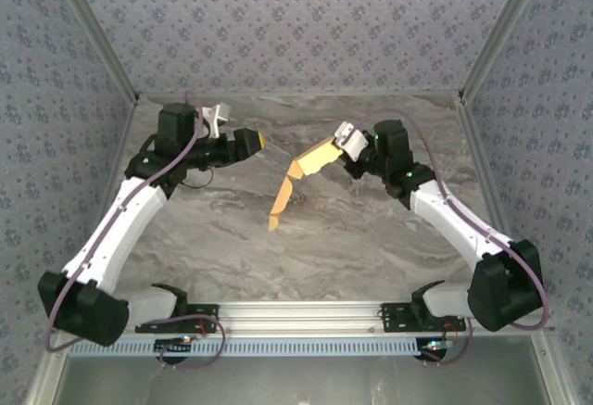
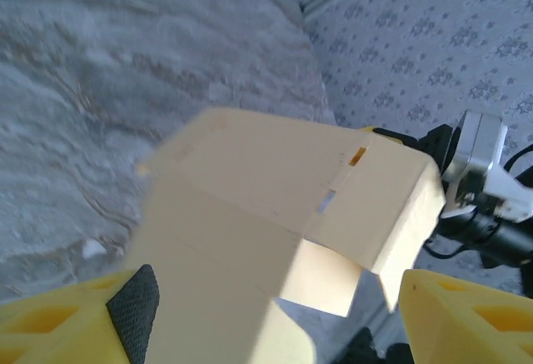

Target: Fold the paper box

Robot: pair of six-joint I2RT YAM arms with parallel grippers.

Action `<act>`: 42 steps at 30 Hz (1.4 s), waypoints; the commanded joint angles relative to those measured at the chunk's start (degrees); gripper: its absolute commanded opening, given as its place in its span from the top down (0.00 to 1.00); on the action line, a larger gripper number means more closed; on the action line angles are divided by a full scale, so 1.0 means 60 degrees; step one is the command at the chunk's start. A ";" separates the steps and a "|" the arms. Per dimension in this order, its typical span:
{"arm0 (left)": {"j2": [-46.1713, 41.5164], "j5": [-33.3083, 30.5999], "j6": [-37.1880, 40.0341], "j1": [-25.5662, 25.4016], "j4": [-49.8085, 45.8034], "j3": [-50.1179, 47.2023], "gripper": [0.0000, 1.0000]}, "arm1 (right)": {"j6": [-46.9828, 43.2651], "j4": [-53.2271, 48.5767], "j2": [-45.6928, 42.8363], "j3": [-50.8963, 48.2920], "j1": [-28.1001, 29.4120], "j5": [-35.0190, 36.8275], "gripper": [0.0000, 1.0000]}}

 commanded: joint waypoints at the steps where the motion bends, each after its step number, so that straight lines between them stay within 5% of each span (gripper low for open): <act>1: -0.0279 -0.0766 0.0907 0.0010 0.0120 -0.0159 0.21 | -0.0271 -0.3940 -0.0065 0.1614 -0.0101 -0.0187 0.98; 10: 0.0290 -0.0042 0.0503 -0.0207 0.1879 -0.1403 0.20 | -0.1613 -0.8600 0.0946 0.4501 0.1372 0.5426 0.95; 14: 0.0606 0.0545 0.0388 -0.0321 0.3092 -0.2107 0.19 | -0.1646 -1.0224 0.2151 0.5473 0.1736 0.6767 0.96; 16: 0.0686 0.0904 0.0575 -0.0486 0.3748 -0.2445 0.15 | -0.1796 -1.0242 0.2456 0.5587 0.1835 0.6912 0.96; 18: 0.0712 0.1109 0.1074 -0.0875 0.4087 -0.2616 0.01 | -0.1910 -1.0291 0.2739 0.5834 0.1953 0.6761 0.95; 21: 0.0320 0.0582 0.3073 -0.1888 0.4548 -0.2981 0.01 | -0.2175 -1.0372 0.3168 0.6247 0.2062 0.6462 0.95; 24: -0.0219 -0.0727 0.4719 -0.2521 0.6667 -0.4375 0.01 | -0.2488 -1.0136 0.3359 0.6440 0.2058 0.6012 0.96; 31: 0.0220 -0.0808 0.6588 -0.2781 0.8454 -0.5407 0.01 | -0.2660 -1.0770 0.4223 0.7268 0.2105 0.5712 0.97; 42: 0.1377 -0.2807 0.8156 -0.3779 0.9439 -0.5163 0.01 | -0.2277 -1.0820 0.4452 0.7328 0.2139 0.4590 0.97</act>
